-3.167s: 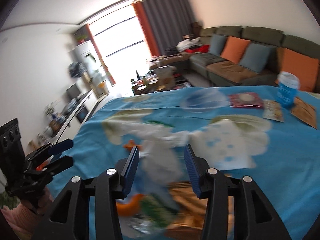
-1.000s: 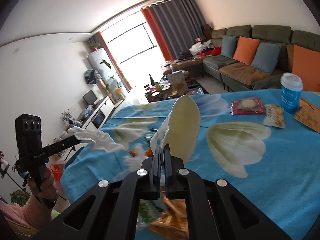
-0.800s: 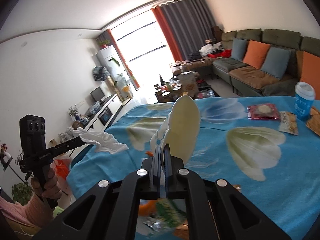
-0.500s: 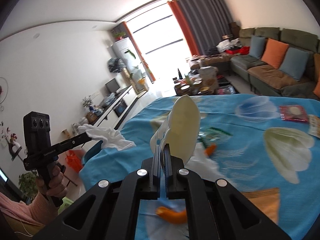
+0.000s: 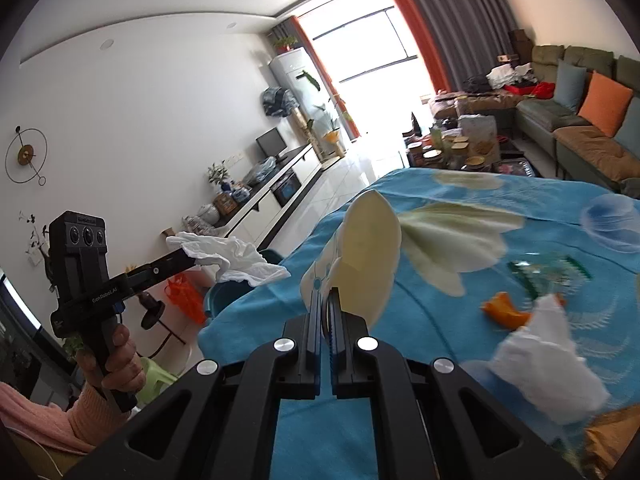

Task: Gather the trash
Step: 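Carry the tissue in the left gripper while the right carries the cup toward the bin, then open the left gripper over the teal bin while the right releases the cup into it, then move both open grippers back over the trash on the bed, then grasp the clear green-print wrapper with the left gripper while the right grasps the brown foil bag, then carry the wrapper in the left gripper while the right carries the foil bag to the bin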

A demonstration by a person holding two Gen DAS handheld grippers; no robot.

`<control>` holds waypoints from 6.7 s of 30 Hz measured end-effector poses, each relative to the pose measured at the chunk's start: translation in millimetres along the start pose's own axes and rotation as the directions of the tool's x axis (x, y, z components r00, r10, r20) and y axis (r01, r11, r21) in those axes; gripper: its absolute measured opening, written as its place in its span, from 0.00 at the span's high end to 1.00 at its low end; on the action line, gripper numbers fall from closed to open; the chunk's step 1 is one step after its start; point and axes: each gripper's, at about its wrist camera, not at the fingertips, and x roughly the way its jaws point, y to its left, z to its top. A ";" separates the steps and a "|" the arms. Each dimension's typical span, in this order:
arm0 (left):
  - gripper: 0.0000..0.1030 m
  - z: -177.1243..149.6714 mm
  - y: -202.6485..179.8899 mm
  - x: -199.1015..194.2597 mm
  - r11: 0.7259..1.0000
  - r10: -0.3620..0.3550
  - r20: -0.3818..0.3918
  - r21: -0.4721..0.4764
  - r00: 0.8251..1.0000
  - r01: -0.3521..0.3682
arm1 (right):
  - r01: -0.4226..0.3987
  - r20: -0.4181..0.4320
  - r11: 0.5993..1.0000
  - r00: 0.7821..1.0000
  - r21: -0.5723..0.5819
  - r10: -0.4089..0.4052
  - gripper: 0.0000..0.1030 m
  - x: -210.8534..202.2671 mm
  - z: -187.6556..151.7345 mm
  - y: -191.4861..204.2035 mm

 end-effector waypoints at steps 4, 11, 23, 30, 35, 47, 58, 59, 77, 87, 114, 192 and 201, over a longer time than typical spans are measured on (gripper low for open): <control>0.95 1.4 13.3 -12.3 0.999 0.033 0.012 -0.019 0.999 -0.033 | -0.030 -0.021 1.000 0.999 -0.002 0.030 0.98 16.7 4.2 6.7; 0.95 -0.8 36.1 -35.5 0.995 0.093 0.038 -0.051 0.995 -0.091 | -0.078 -0.053 0.997 0.996 -0.014 0.077 0.98 40.9 7.7 24.2; 0.95 -5.5 75.8 -69.6 0.976 0.200 0.055 -0.101 0.978 -0.194 | -0.164 -0.122 0.985 0.980 -0.052 0.156 0.98 88.5 18.5 62.7; 0.95 -12.4 101.1 -81.9 0.962 0.242 0.045 -0.140 0.969 -0.234 | -0.198 -0.166 0.977 0.969 -0.079 0.183 0.98 117.3 25.7 81.1; 0.95 -17.3 119.7 -82.5 0.952 0.264 0.026 -0.168 0.964 -0.256 | -0.213 -0.193 0.972 0.962 -0.097 0.191 0.98 136.9 30.8 94.8; 0.95 -28.5 148.3 -63.4 0.927 0.312 -0.036 -0.210 0.950 -0.312 | -0.227 -0.275 0.970 0.941 -0.088 0.195 0.98 179.4 31.4 109.1; 0.95 -43.2 179.0 -39.9 0.902 0.351 -0.107 -0.227 0.930 -0.367 | -0.189 -0.339 0.979 0.928 -0.074 0.154 0.98 226.1 28.8 121.0; 0.95 -43.7 180.6 -36.9 0.900 0.354 -0.114 -0.227 0.928 -0.371 | -0.187 -0.346 0.980 0.926 -0.071 0.151 0.98 230.7 28.2 121.3; 0.79 -54.9 214.5 13.9 0.869 0.381 -0.211 -0.250 0.900 -0.427 | -0.156 -0.422 0.988 0.896 -0.013 0.136 0.92 276.4 22.3 130.8; 0.63 -59.2 206.5 18.4 0.879 0.361 -0.190 -0.257 0.913 -0.401 | -0.151 -0.398 0.988 0.908 -0.021 0.130 0.82 259.5 20.3 126.8; 0.31 -46.8 3.9 52.2 0.998 0.021 -0.110 0.053 0.994 -0.015 | 0.090 -0.059 0.995 0.994 -0.049 -0.093 0.57 21.3 5.5 45.2; 0.68 -85.8 -232.3 158.2 0.832 -0.352 -0.370 0.298 0.860 0.469 | 0.257 0.118 0.885 0.939 0.388 -0.324 0.95 -176.8 -105.3 -107.4; 0.68 -77.2 -202.4 146.8 0.871 -0.323 -0.340 0.257 0.883 0.418 | 0.315 0.060 0.836 0.923 0.449 -0.380 0.55 -165.6 -112.9 -126.7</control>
